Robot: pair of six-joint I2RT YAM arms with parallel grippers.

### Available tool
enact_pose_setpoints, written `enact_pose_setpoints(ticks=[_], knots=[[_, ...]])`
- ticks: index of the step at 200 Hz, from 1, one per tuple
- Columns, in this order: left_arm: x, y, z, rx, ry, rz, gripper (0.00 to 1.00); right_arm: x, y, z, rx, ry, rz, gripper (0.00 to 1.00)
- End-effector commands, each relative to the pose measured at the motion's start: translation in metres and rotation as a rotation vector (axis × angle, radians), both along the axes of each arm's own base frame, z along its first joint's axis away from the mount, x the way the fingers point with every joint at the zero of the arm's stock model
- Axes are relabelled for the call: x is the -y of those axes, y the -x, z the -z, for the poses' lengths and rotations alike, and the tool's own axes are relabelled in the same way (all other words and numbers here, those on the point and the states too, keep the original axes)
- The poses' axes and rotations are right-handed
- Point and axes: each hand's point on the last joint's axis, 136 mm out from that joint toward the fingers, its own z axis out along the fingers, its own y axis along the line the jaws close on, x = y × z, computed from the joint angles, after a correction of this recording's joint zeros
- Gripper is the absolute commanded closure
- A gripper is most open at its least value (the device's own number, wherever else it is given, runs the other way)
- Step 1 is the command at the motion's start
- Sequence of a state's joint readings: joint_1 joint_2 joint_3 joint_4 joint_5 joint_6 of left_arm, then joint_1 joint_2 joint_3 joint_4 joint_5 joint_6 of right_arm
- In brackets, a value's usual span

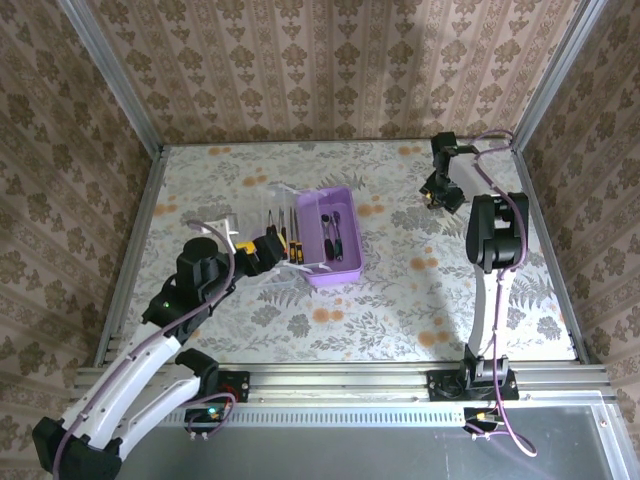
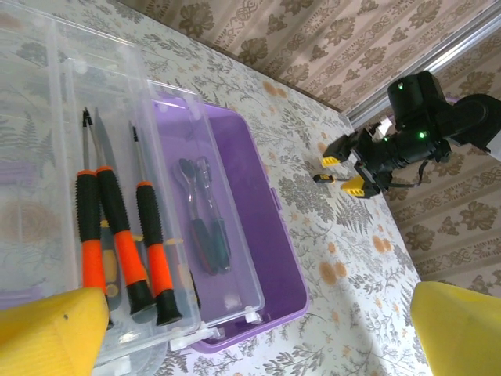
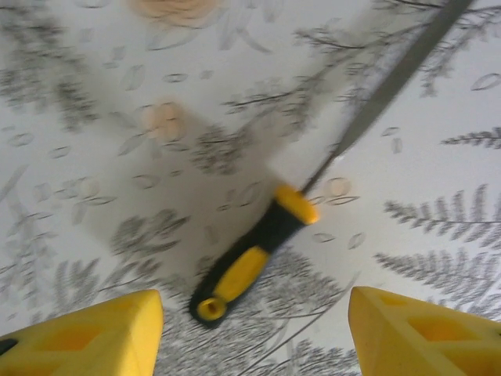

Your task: Pack the tool kit

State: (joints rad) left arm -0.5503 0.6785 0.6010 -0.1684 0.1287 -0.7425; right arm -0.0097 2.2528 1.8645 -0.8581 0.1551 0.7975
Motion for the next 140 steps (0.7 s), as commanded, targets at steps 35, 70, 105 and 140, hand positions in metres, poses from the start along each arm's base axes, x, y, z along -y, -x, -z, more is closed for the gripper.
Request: enact_pose_setpoints(ticks=[35,70,105,140], knots=[[-0.005,0.001,-0.001,0.038,-0.038,-0.006,0.0,0.016,0.012,0.023,-0.07,-0.097,0.0,0.44],[-0.007,0.003,0.0,0.043,-0.051,-0.004,0.0,0.022,0.025,0.025,-0.095,-0.104,-0.009,0.48],[-0.009,0.005,0.001,0.043,-0.052,-0.007,0.0,0.019,0.037,0.021,-0.07,-0.122,-0.003,0.53],[-0.009,0.004,0.003,0.041,-0.055,-0.003,0.0,0.015,0.031,0.0,-0.004,-0.138,-0.028,0.55]])
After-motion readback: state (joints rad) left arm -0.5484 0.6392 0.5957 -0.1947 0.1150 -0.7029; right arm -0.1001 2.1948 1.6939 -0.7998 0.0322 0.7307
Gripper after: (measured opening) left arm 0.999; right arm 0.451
